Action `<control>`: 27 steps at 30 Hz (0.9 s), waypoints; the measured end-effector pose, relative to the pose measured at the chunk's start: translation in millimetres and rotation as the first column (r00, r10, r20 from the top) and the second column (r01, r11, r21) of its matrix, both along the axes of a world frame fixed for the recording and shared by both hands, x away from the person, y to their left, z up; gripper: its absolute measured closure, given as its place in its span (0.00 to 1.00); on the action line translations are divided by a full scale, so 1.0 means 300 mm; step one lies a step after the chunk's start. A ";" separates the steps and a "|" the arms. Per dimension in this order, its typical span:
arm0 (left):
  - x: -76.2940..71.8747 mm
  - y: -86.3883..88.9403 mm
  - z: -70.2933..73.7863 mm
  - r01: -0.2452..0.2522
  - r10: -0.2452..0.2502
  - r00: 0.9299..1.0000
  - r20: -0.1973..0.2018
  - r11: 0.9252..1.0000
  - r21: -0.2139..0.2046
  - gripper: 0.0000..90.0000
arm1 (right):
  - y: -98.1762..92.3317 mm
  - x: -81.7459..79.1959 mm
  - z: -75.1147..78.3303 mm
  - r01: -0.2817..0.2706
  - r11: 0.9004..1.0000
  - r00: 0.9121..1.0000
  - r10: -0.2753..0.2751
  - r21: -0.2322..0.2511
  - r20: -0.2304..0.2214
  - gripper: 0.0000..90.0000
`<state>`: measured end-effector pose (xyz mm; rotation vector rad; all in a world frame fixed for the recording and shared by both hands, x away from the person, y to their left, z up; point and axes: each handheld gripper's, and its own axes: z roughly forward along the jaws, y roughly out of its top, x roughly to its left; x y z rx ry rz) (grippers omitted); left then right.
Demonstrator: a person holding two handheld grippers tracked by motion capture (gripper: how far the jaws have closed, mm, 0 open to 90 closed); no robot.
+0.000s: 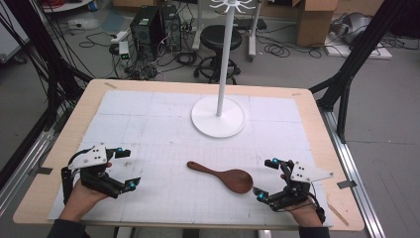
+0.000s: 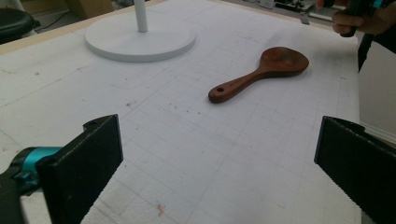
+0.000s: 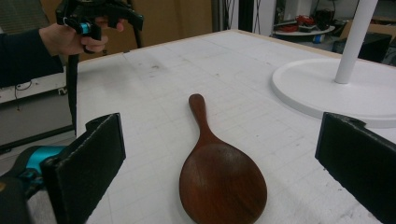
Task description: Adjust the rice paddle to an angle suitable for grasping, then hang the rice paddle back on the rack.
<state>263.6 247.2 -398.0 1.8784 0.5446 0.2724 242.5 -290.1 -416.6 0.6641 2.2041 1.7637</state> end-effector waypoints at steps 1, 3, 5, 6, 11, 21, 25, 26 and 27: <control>0.000 0.001 -0.001 0.000 0.000 1.000 0.004 1.000 0.001 0.02 | 0.000 0.000 0.001 -0.002 1.000 1.000 0.002 0.000 0.001 0.01; -0.001 0.004 -0.004 -0.003 0.003 1.000 0.005 1.000 -0.008 0.02 | 0.000 0.000 0.002 -0.002 1.000 1.000 0.002 0.000 0.008 0.01; -0.002 0.005 -0.006 -0.003 0.003 1.000 0.005 1.000 -0.006 0.02 | 0.002 0.000 0.004 -0.001 1.000 1.000 0.001 0.001 0.007 0.01; -0.003 0.005 -0.008 -0.002 0.002 1.000 0.004 1.000 -0.009 0.02 | 0.003 -0.001 0.005 -0.003 1.000 1.000 0.003 0.000 0.002 0.01; -0.002 0.004 -0.012 0.006 -0.006 1.000 0.006 1.000 -0.011 0.02 | 0.005 0.002 0.011 0.000 1.000 1.000 0.000 -0.006 0.005 0.01; -0.004 0.007 -0.011 0.008 -0.008 1.000 0.006 1.000 -0.016 0.02 | 0.003 0.004 0.019 0.004 1.000 1.000 -0.004 -0.020 -0.016 0.01; -0.004 0.008 -0.011 0.009 -0.009 1.000 0.006 1.000 -0.019 0.02 | 0.000 0.005 0.025 0.005 1.000 1.000 -0.006 -0.028 -0.016 0.01; -0.003 0.008 -0.012 0.008 -0.008 1.000 0.007 1.000 -0.019 0.02 | 0.001 0.007 0.025 0.004 1.000 1.000 -0.005 -0.029 -0.013 0.01; -0.003 0.009 -0.012 0.010 -0.010 1.000 0.007 1.000 -0.018 0.02 | 0.001 0.009 0.025 0.003 1.000 1.000 -0.003 -0.031 -0.012 0.01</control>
